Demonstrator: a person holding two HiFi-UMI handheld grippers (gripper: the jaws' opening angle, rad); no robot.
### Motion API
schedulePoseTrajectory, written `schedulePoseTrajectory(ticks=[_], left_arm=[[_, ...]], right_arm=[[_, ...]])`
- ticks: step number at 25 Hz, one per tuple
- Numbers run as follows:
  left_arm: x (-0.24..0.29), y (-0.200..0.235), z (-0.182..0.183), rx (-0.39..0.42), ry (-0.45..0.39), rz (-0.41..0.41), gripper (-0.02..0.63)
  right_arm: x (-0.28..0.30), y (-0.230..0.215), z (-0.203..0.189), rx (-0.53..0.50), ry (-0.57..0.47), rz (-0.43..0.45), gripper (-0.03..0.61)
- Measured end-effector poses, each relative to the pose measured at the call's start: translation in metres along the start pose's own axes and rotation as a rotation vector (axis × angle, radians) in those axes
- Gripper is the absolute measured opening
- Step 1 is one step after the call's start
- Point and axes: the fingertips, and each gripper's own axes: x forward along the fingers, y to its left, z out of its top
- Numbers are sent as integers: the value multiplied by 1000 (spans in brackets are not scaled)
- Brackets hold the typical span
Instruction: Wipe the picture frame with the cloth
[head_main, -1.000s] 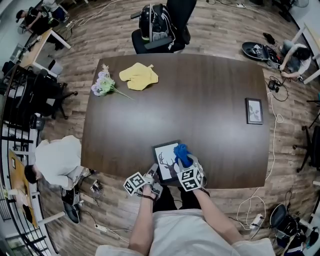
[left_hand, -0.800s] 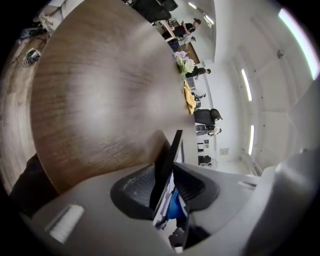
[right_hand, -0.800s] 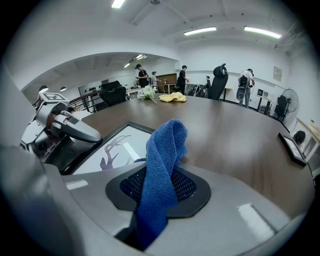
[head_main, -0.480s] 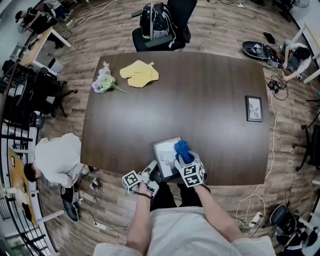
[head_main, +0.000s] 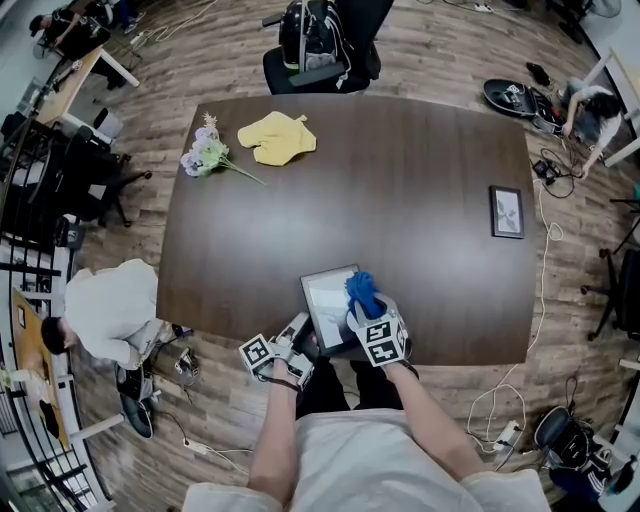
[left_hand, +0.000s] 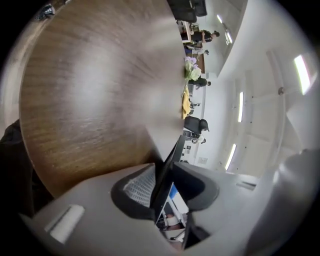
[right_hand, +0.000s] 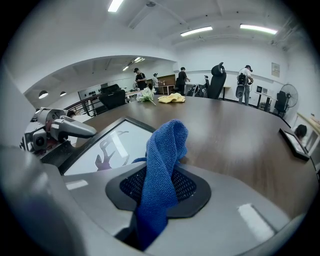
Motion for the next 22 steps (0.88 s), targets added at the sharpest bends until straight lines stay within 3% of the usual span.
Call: schedulePoseTrajectory(ticks=[3,4,6,11,13,22], left_arm=[[2,-15,-4,34,30,-80,169],[3,-22,-6,47,46,-108,198],[6,-30,-12,85,88,-122,199],[15,-24,-28,218,215,-43,197],[16,-21,-29,229,229,-20,158],[17,-14,-29,353,299,52,137]], right_arm=[[1,-2,2,10,-5,3,87],[1,-2,3,12,-7,5,87],[2,-2,3,12,-4,11,87],[0,2,2,2,6,26,89],[1,3,3,0,7,30,89],[2,3,4,-41,28,50,89]])
